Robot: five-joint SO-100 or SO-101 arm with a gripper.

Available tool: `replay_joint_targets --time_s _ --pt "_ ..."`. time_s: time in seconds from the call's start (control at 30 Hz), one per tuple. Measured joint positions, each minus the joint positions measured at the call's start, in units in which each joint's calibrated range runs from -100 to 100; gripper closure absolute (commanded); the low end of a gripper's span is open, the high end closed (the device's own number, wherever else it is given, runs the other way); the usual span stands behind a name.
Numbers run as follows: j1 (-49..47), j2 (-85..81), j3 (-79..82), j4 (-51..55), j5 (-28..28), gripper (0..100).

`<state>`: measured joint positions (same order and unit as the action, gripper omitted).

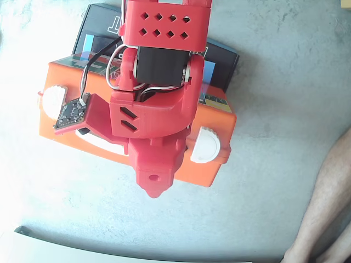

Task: Grab the white handle of the orange box

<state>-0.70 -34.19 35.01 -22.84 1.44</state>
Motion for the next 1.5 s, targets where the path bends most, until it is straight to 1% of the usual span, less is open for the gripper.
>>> replay_joint_targets --time_s 0.17,0.33,0.4,0.43,0.47,0.5,0.53,0.57,0.6,0.63,0.73,0.87,0.97,1.23,1.33,1.43,1.5 --pt "-1.9 4.0 -5.1 0.2 0.0 65" --pt "-3.5 11.6 -14.6 0.3 0.0 65" --pt "-3.6 14.9 -18.7 0.3 0.0 67" --pt "-3.6 16.6 -20.7 0.3 0.0 70" --pt "-3.5 18.1 -22.7 0.4 0.0 77" --pt "-3.5 19.5 -24.5 0.4 0.0 86" --pt "-3.3 20.6 -25.9 0.3 0.0 99" --pt "-3.2 21.2 -27.5 0.0 0.0 99" --pt "-3.1 21.5 -28.7 -0.7 0.0 97" --pt "-2.9 21.8 -30.0 -2.6 0.0 100" --pt "-2.9 22.5 -30.8 -11.1 -0.1 99" --pt "-3.0 22.7 -30.4 -13.2 -1.9 99" --pt "-3.2 22.6 -27.3 -13.2 -2.0 99" --pt "-3.7 19.5 -10.3 -14.6 -2.0 99" --pt "-3.9 15.9 -2.2 -14.4 -0.3 98" --pt "-3.0 12.7 5.0 -8.7 1.1 98" --pt "-3.0 9.9 9.7 -4.6 0.9 98"
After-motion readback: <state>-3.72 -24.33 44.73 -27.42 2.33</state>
